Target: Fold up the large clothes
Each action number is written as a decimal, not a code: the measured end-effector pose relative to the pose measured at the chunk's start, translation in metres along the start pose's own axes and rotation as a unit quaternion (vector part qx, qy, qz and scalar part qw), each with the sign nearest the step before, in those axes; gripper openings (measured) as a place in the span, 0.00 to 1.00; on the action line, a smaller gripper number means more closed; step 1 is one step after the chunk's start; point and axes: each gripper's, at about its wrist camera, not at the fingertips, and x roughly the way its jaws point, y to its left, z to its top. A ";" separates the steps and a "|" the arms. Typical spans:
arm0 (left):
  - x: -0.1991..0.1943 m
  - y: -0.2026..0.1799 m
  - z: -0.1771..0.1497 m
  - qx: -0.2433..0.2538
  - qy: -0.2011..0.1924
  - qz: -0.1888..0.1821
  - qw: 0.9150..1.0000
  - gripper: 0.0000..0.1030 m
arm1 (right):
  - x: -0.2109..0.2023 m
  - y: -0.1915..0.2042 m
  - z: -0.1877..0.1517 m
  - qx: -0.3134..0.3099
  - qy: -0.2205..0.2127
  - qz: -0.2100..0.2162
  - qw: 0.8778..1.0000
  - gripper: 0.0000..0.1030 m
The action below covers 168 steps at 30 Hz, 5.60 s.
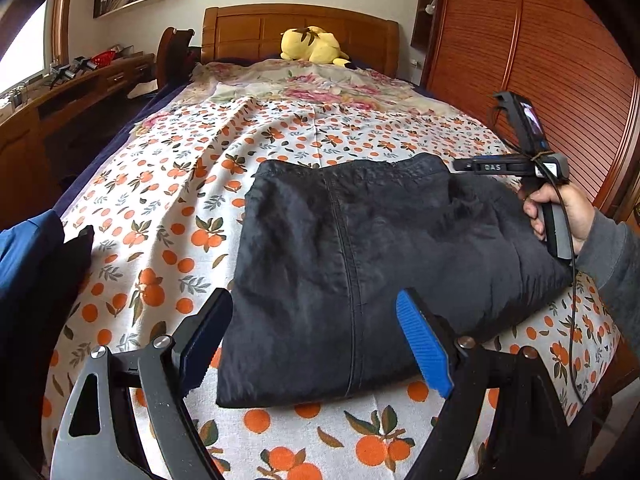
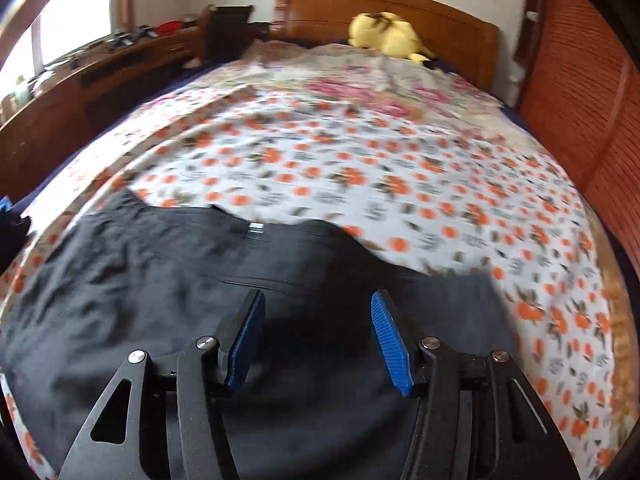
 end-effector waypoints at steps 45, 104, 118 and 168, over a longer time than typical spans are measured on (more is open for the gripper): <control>0.008 0.030 -0.026 -0.031 0.022 0.022 0.999 0.82 | -0.115 -0.085 -0.142 0.062 0.066 -0.035 0.995 0.60; -0.111 -0.011 -0.103 -0.023 -0.009 0.010 1.000 0.06 | -0.254 -0.082 -0.273 0.087 0.015 -0.032 0.996 0.27; -0.114 -0.030 -0.101 -0.007 -0.016 0.035 0.999 0.06 | -0.280 0.004 -0.268 0.020 -0.033 -0.015 0.999 0.52; -0.099 -0.285 0.019 0.163 -0.046 -0.159 0.973 0.03 | -0.267 -0.073 -0.327 0.091 -0.051 -0.012 0.994 0.53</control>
